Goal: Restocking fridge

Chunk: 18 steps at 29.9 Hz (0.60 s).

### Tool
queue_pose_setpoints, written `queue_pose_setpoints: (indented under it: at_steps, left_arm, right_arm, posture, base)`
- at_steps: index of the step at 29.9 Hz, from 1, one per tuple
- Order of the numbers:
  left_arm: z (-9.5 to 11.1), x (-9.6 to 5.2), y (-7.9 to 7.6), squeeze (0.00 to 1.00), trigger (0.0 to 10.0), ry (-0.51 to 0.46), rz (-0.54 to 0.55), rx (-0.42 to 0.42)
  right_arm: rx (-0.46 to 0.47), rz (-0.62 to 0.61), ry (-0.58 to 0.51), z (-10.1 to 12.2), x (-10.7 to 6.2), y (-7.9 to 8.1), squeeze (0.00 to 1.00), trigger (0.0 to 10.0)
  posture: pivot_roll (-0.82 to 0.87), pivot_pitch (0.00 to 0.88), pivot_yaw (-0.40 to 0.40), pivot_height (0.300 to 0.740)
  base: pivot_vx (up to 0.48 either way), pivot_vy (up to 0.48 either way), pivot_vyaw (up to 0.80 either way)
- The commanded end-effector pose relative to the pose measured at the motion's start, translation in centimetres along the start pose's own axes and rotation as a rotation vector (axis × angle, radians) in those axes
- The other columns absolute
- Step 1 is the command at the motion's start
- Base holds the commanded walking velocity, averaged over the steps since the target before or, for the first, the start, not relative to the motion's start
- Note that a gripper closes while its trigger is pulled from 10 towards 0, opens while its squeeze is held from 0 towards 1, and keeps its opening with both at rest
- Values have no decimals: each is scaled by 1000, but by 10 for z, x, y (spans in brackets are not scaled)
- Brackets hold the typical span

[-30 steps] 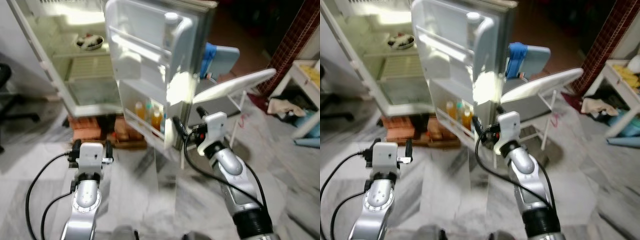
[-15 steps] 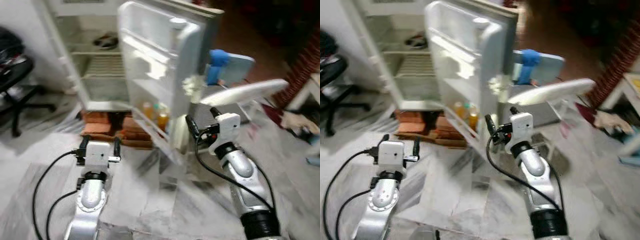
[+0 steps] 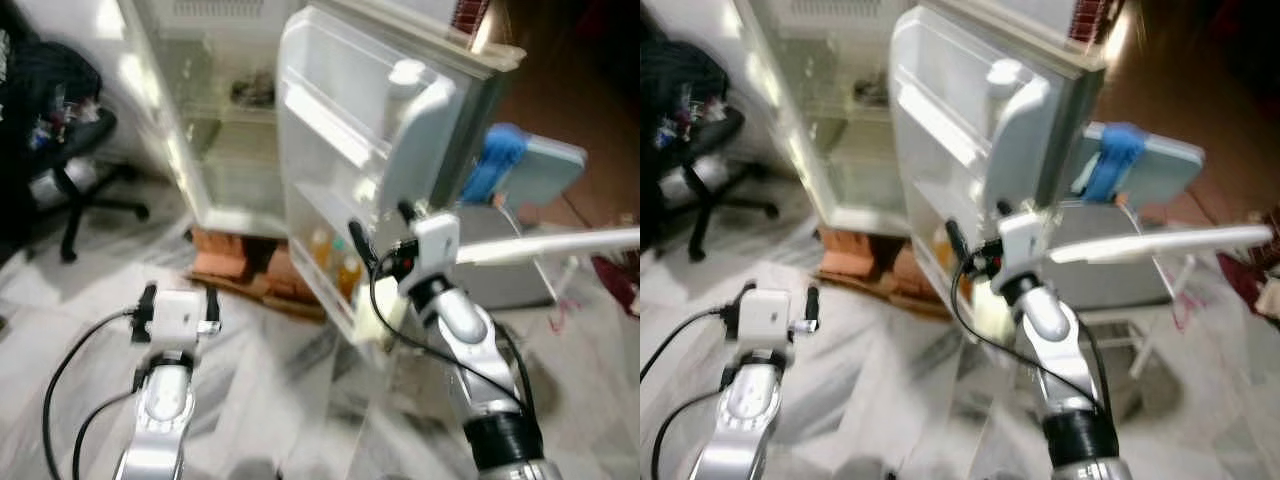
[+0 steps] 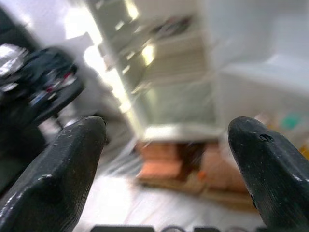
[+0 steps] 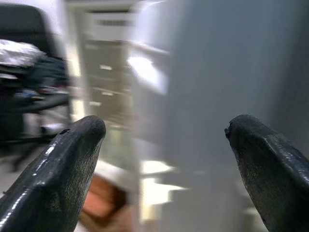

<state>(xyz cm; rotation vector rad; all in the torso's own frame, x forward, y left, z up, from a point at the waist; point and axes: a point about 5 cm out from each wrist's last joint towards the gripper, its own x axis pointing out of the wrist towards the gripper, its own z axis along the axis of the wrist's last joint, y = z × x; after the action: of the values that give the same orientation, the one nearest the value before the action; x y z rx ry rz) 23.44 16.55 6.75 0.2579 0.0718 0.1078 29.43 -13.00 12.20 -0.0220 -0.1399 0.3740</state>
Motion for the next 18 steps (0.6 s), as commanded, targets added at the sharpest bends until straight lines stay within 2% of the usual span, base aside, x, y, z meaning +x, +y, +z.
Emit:
queue_pose_setpoints:
  at_steps: [1,12,14,15,18]
  left_arm:
    - [-4,-4,-5,0,10000,19,-10,-15]
    - [-8,-4,-8,0,10000,50,-32,-14]
    - [-19,-9,-13,0,10000,135,-60,-22]
    - [-19,-9,-13,0,10000,135,-60,-22]
    - [-28,-14,-15,0,10000,214,-82,-104]
  right_arm:
    - [-9,-17,2,-1,-3,-5,0,10000]
    - [-9,-15,13,-3,-3,-7,0,10000]
    - [8,5,19,-2,1,-6,0,10000]
    - [8,5,19,-2,1,-6,0,10000]
    - [22,45,2,4,8,-6,0,10000]
  posture:
    - [109,28,11,740]
    - [111,27,8,740]
    - [112,25,9,740]
    - [112,25,9,740]
    - [112,25,11,740]
  base:
    - [0,0,0]
    - [0,0,0]
    - [0,0,0]
    - [0,0,0]
    - [0,0,0]
